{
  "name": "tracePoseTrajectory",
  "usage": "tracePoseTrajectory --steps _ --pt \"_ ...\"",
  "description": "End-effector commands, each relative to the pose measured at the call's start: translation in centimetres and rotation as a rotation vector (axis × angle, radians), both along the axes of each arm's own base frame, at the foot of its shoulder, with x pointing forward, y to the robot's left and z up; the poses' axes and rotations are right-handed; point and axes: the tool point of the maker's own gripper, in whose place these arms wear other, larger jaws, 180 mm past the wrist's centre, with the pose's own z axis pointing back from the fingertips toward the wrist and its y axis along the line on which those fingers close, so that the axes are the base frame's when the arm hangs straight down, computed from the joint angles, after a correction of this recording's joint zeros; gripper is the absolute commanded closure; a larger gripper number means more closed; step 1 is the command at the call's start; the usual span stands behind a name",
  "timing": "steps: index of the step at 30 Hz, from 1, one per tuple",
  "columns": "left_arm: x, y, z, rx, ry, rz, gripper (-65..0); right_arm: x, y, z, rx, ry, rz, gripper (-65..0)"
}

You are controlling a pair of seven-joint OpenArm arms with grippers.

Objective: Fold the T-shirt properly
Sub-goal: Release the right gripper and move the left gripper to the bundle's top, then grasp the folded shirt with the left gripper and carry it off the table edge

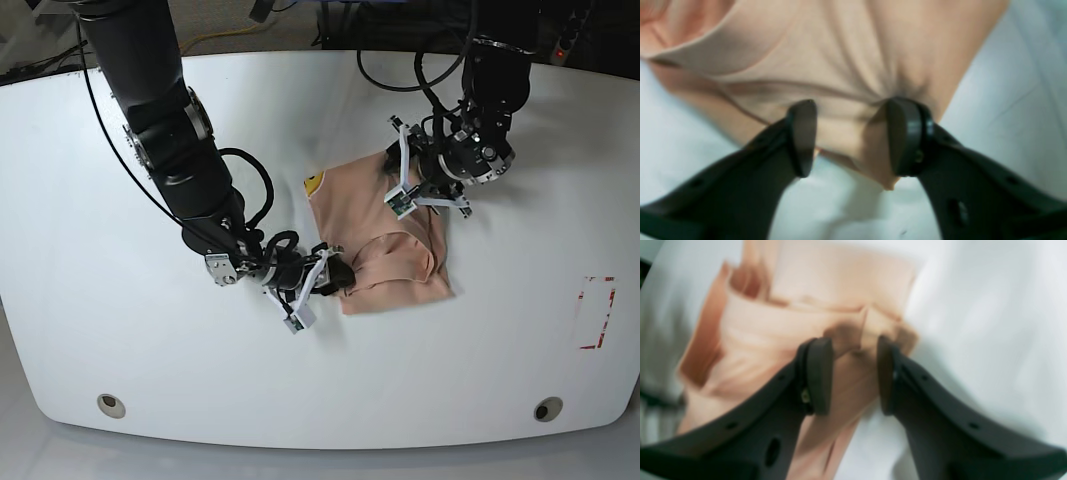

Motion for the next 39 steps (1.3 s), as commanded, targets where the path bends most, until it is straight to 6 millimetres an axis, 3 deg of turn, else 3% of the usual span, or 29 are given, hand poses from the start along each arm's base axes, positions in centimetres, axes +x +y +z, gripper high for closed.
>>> tracePoseTrajectory --steps 1,7,10,13,15,18,21,26,34,37,39 --pt "-0.3 0.2 0.2 0.017 -0.002 -0.007 -27.8 1.6 0.5 1.9 0.022 -0.045 -0.008 -21.6" --pt "0.7 -0.2 2.7 0.005 -0.081 -0.014 -27.8 1.9 1.1 4.7 0.013 -0.100 0.060 -21.1" --pt "1.2 -0.6 4.5 -0.002 -0.139 -0.022 -27.9 0.8 1.8 6.0 -0.006 -0.132 0.129 -21.1" --pt "1.6 -0.8 5.9 -0.007 -0.183 -0.028 -27.9 0.4 0.9 8.2 0.011 -0.173 0.130 -21.4" --pt "1.8 -0.9 6.5 -0.010 -0.201 -0.030 -28.5 0.4 -0.3 9.5 0.040 -0.185 0.097 -21.6" --pt "2.3 -0.8 6.9 -0.021 -0.213 0.011 -36.9 0.6 -3.0 11.3 0.059 -0.208 0.033 -21.6" --pt "4.2 -1.4 8.3 -0.092 -0.247 0.151 -46.5 0.3 -6.1 11.9 0.043 -0.217 -0.021 -21.6" --pt "6.7 -2.9 10.6 -0.200 -0.289 0.302 -49.6 -0.4 -9.5 11.9 0.008 -0.224 -0.066 -21.6" --pt "9.2 -4.8 9.6 -0.360 -0.237 0.561 -49.6 -1.5 -13.1 10.0 -0.008 -0.183 -0.143 -21.6" --pt "9.4 -5.6 7.7 -0.381 -0.226 0.620 -49.6 -1.5 -13.3 9.9 -0.005 -0.179 -0.152 -21.6" --pt "8.7 -6.2 5.2 -0.373 -0.200 0.649 -49.6 -1.6 -13.4 9.7 -0.007 -0.173 -0.153 -21.6"
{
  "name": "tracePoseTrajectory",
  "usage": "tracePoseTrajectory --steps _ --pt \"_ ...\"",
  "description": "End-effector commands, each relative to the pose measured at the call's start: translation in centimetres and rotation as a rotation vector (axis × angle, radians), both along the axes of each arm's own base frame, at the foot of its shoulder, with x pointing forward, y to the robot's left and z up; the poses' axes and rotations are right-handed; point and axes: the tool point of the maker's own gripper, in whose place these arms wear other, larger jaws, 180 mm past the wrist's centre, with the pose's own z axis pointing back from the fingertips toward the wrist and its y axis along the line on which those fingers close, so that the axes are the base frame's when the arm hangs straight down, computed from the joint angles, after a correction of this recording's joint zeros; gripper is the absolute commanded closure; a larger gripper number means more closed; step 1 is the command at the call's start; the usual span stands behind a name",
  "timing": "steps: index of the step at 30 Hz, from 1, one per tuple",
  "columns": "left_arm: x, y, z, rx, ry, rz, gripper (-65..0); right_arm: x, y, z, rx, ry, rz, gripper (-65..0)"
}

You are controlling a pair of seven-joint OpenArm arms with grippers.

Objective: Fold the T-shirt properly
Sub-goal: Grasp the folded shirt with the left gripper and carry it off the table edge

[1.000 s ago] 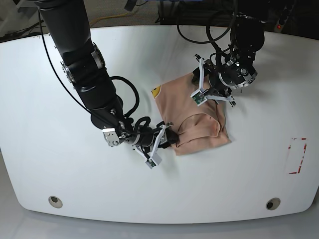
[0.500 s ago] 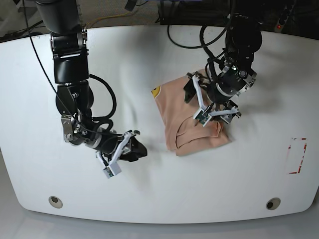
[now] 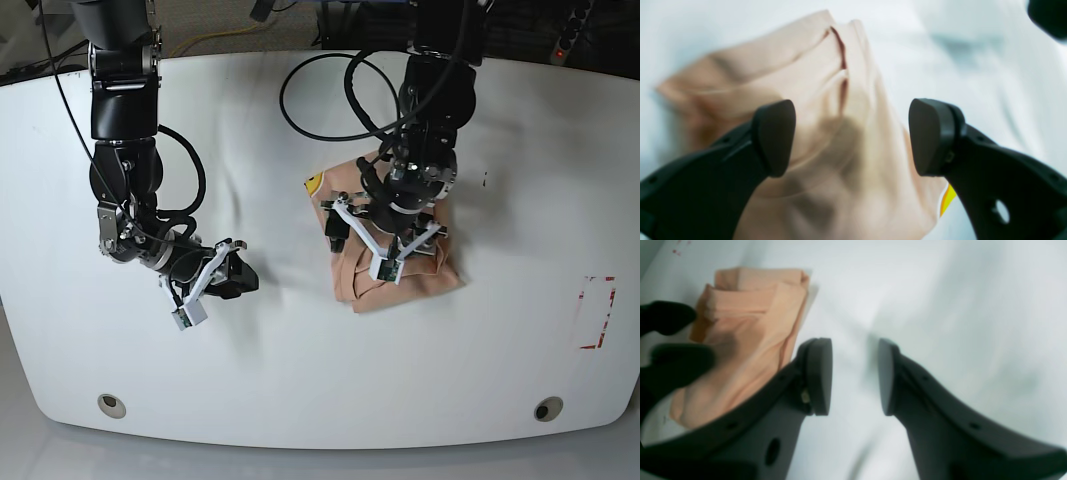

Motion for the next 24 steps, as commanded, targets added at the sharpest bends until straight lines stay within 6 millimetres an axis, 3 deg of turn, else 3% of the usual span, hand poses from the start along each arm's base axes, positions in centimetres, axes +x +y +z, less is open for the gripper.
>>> tracePoseTrajectory --steps 1,7,12,19,22,24 --pt "-0.1 -0.3 -2.1 -0.012 0.006 0.045 -49.6 1.2 0.2 2.4 0.039 -0.072 -0.002 -21.6" --pt "-2.2 2.9 -8.6 0.073 0.097 0.150 -49.6 1.0 0.4 2.2 0.043 -0.067 0.000 -21.6" --pt "-4.3 7.0 -11.3 0.170 0.156 0.147 -49.4 1.0 0.4 2.3 0.043 -0.069 0.001 -21.6" --pt "-7.1 15.4 -11.6 0.395 0.216 -0.067 -49.3 0.4 1.1 3.5 0.039 -0.112 0.017 -21.6" --pt "-8.5 19.9 -11.7 0.495 0.265 -0.146 -49.3 -0.2 1.3 3.5 0.026 -0.109 0.033 -21.6" --pt "-9.1 24.6 -11.1 0.562 0.299 -0.150 -49.3 -0.7 1.4 3.2 0.017 -0.098 0.041 -21.2"
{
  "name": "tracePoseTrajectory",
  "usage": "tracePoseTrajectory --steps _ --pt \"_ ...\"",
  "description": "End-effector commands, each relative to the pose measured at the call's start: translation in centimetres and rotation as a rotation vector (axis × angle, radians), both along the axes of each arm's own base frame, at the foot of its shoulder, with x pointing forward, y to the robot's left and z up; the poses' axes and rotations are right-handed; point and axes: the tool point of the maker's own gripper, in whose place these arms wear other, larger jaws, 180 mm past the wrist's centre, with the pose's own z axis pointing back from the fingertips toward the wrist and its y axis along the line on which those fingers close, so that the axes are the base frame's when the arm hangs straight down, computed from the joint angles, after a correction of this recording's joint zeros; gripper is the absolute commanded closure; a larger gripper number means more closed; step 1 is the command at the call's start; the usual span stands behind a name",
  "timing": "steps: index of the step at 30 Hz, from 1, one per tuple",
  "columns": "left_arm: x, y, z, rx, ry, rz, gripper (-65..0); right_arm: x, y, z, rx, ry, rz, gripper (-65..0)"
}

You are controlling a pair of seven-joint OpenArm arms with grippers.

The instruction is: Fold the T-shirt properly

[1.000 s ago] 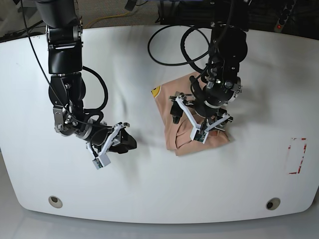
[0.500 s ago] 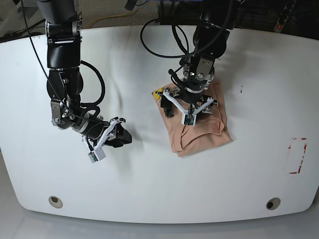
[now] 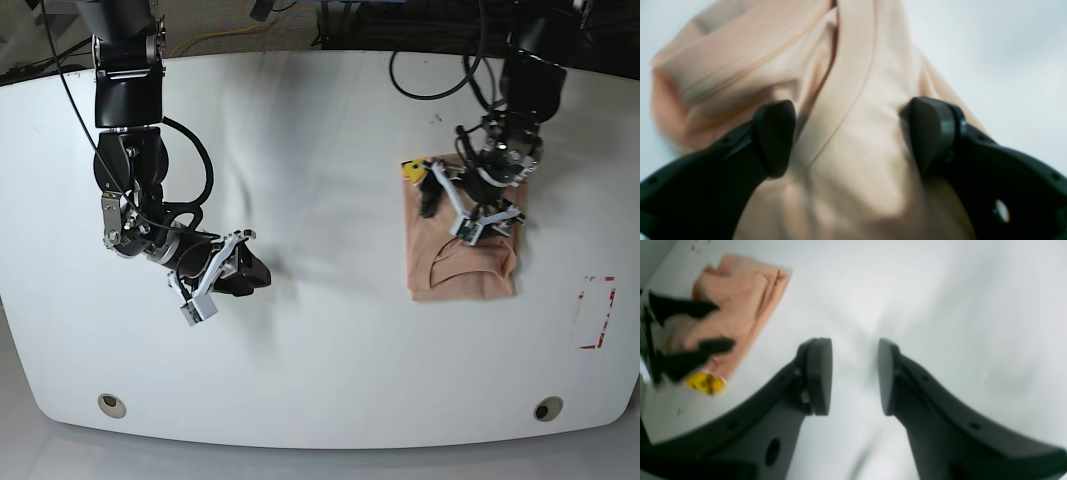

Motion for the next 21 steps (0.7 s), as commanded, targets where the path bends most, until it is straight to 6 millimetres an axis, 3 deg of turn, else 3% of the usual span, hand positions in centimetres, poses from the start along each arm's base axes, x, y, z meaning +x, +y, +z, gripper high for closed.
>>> tracePoseTrajectory --steps 1,7,10,15,19,21 --pt "-4.8 8.5 -3.4 0.275 0.259 0.046 -49.3 0.7 -0.1 2.1 0.014 -0.060 0.001 -21.1" --pt "-6.8 19.3 -1.3 0.365 0.365 0.098 -49.2 -1.5 0.7 1.8 0.009 -0.070 0.026 -21.1" --pt "-7.8 23.4 -0.1 0.378 0.386 0.146 -49.2 -2.6 1.1 1.7 0.009 -0.071 0.038 -21.1" --pt "-10.0 27.6 0.6 0.361 0.426 0.177 -49.2 -4.1 2.2 2.0 0.019 -0.087 0.060 -21.1" --pt "-12.0 28.8 0.6 0.320 0.474 0.183 -47.5 -5.3 3.0 2.0 0.025 -0.090 0.072 -21.1" --pt "-12.4 29.6 1.7 0.315 0.450 0.209 -44.4 -5.8 3.2 1.9 0.028 -0.089 0.076 -21.1"
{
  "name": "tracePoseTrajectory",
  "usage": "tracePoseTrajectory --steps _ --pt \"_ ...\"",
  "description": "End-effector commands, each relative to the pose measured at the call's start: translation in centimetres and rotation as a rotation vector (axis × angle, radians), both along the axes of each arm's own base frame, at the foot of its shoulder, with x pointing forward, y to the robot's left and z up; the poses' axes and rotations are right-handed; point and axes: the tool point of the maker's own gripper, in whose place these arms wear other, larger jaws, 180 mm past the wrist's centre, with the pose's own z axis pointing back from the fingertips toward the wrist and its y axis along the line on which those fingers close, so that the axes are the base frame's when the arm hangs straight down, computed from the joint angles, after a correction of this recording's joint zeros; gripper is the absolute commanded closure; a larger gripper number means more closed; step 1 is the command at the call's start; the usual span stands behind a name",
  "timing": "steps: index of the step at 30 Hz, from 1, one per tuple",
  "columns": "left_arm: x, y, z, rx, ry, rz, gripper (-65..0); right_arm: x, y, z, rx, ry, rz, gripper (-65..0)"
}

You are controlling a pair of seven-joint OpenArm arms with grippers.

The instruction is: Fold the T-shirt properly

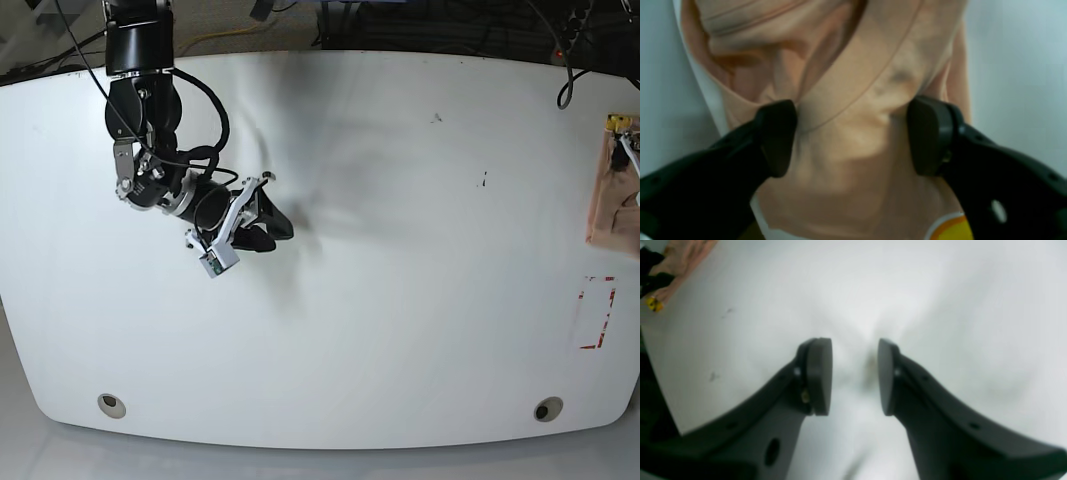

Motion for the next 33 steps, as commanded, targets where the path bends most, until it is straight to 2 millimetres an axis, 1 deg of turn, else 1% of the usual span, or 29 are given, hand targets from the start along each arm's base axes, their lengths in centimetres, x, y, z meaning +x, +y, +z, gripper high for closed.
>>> tracePoseTrajectory --steps 1,3,5,7,9,12,14,15,16,17,19,21,22,24,25,26,28,29,30,33 --pt "-2.9 2.0 0.1 0.074 0.110 0.015 -43.8 0.5 0.0 1.8 0.022 -0.059 0.002 -21.1" --pt "-2.6 2.7 1.6 0.092 0.062 0.033 -43.1 0.1 0.2 1.7 0.024 -0.056 0.005 -21.1" --pt "-1.4 2.9 3.3 0.107 0.001 0.037 -42.9 -0.2 0.2 1.7 0.025 -0.057 0.006 -21.1" --pt "-0.1 3.3 5.4 0.128 -0.074 0.043 -42.9 -0.4 0.2 1.4 0.023 -0.047 0.006 -21.1" --pt "0.8 2.6 6.3 0.128 -0.122 0.035 -42.9 -0.5 0.2 1.3 0.020 -0.045 0.005 -21.1" --pt "2.8 0.6 7.8 0.140 -0.188 -0.025 -42.9 -0.2 -0.6 0.6 -0.052 -0.055 -0.003 -20.9" --pt "4.8 -2.4 8.3 0.111 -0.258 -0.073 -42.9 0.3 -1.5 0.1 -0.131 -0.094 -0.022 -20.9" --pt "5.8 -3.7 8.6 0.097 -0.294 -0.085 -42.9 0.6 -1.8 0.0 -0.156 -0.114 -0.032 -20.9" --pt "7.1 -5.5 8.9 0.071 -0.343 -0.098 -42.9 0.9 -2.3 -0.1 -0.191 -0.151 -0.045 -20.9" --pt "7.9 -7.2 8.9 0.042 -0.377 -0.107 -42.9 1.2 -2.7 -0.1 -0.226 -0.192 -0.056 -20.9" --pt "8.9 -9.0 8.8 0.010 -0.420 -0.097 -42.8 1.1 -3.3 -0.8 -0.273 -0.233 -0.065 -20.9" --pt "10.2 -11.9 8.4 -0.045 -0.497 -0.086 -42.8 1.5 -3.2 -1.1 -0.300 -0.313 -0.074 -20.9" --pt "10.6 -12.9 8.5 -0.066 -0.534 -0.089 -42.8 1.5 -3.4 -1.3 -0.307 -0.332 -0.079 -20.9" --pt "11.7 -16.0 8.8 -0.127 -0.637 -0.102 -42.8 1.3 -5.2 -2.1 -0.320 -0.365 -0.134 -20.9" --pt "11.8 -17.4 8.5 -0.155 -0.676 -0.105 -42.8 1.4 -6.2 -2.1 -0.314 -0.387 -0.175 -20.9" --pt "11.7 -18.8 8.2 -0.180 -0.713 -0.106 -42.8 1.6 -6.8 -2.0 -0.286 -0.413 -0.219 -20.9" --pt "11.6 -20.5 8.0 -0.186 -0.784 -0.097 -42.8 1.5 -8.7 -2.1 -0.254 -0.444 -0.305 -20.9" --pt "11.6 -21.5 7.8 -0.183 -0.811 -0.096 -42.8 1.2 -10.0 -2.3 -0.242 -0.455 -0.349 -20.9" --pt "11.5 -22.9 7.3 -0.183 -0.838 -0.100 -42.8 0.8 -11.5 -2.5 -0.227 -0.467 -0.399 -20.9" --pt "10.5 -25.4 6.3 -0.182 -0.869 -0.097 -42.8 -0.7 -13.4 -3.2 -0.206 -0.473 -0.461 -20.9"
